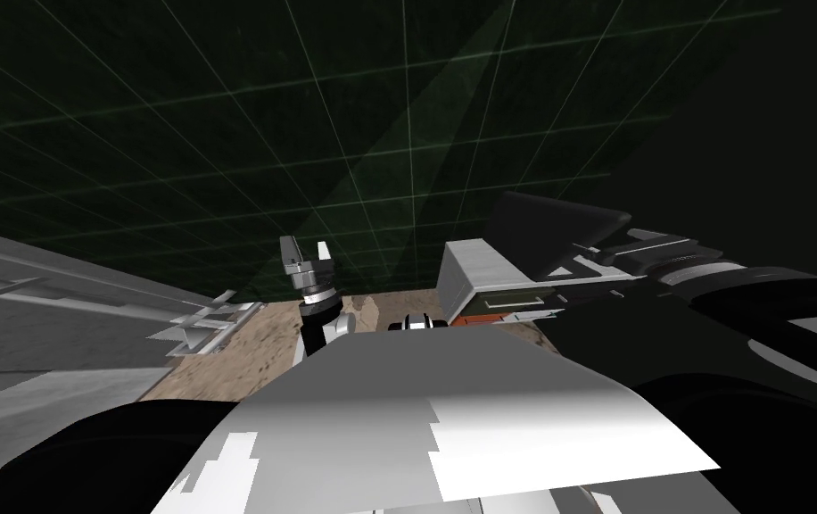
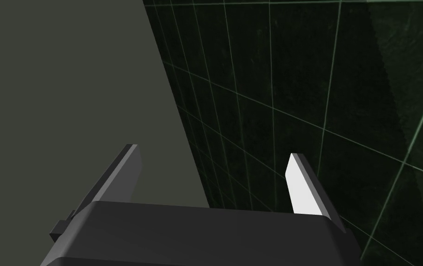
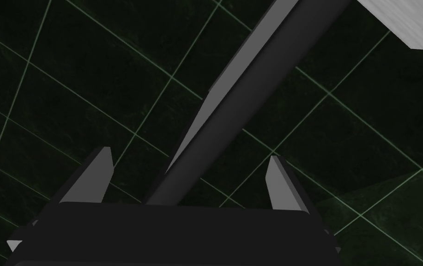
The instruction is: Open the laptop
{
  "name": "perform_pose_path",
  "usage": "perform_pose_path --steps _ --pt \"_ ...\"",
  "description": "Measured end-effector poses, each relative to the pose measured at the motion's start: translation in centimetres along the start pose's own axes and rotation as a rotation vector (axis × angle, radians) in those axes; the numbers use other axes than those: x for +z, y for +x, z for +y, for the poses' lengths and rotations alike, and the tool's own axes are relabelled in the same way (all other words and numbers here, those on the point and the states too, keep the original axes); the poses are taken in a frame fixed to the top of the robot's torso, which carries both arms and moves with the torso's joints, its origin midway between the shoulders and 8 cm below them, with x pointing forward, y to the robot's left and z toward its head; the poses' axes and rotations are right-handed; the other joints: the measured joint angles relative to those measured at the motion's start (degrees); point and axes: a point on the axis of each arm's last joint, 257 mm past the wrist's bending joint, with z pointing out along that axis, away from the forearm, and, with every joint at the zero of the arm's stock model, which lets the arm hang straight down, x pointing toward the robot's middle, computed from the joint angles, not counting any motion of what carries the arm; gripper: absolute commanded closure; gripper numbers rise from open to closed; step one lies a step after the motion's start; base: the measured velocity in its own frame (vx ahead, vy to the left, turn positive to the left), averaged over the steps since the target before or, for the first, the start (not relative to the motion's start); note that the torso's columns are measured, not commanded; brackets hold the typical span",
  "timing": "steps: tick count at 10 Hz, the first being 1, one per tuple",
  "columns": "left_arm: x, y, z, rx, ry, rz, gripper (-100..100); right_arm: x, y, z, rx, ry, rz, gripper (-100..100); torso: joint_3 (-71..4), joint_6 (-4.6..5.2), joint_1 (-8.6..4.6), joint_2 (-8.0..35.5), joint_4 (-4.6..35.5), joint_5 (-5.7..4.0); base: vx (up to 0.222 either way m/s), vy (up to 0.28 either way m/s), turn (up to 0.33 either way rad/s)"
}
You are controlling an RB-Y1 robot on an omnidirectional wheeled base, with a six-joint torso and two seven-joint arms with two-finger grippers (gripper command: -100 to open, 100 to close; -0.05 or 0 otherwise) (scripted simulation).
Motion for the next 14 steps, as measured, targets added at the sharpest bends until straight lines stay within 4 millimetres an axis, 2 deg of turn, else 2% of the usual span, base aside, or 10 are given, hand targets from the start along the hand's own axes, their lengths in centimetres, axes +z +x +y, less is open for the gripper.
perform_pose_path --steps 14 --pt "0.0 0.0 0.0 0.0 0.0 0.0 0 3.3 -1.4 0.9 -0.003 0.075 0.046 -100 0.0 0.03 0.05 0.0 0.0 0.02 -0.045 -0.033 0.068"
